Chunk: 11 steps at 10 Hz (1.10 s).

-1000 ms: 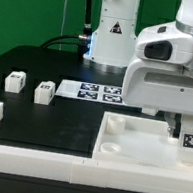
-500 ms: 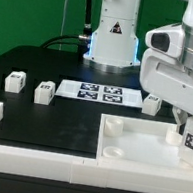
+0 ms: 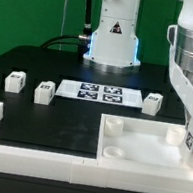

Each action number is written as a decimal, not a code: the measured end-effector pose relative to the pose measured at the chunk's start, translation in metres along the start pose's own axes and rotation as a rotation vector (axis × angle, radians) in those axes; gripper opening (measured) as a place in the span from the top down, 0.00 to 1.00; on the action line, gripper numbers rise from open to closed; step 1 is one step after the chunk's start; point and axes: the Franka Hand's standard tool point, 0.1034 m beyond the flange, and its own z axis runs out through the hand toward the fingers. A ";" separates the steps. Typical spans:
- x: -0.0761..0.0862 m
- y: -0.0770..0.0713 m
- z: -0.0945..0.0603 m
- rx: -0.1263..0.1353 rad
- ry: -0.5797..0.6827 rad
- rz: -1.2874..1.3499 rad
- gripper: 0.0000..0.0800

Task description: Assemble one leg

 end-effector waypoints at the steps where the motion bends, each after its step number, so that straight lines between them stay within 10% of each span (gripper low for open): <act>1: 0.000 0.000 0.000 0.000 0.000 -0.026 0.63; 2: -0.001 0.000 0.000 -0.001 0.000 -0.072 0.33; 4: -0.004 0.001 0.001 -0.002 -0.001 -0.200 0.22; 11: -0.003 0.005 0.001 0.018 0.024 -1.125 0.19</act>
Offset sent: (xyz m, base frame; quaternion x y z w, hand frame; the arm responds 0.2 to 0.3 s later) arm -0.0093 0.0071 0.0025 -0.0100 -0.0043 -0.1453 0.9893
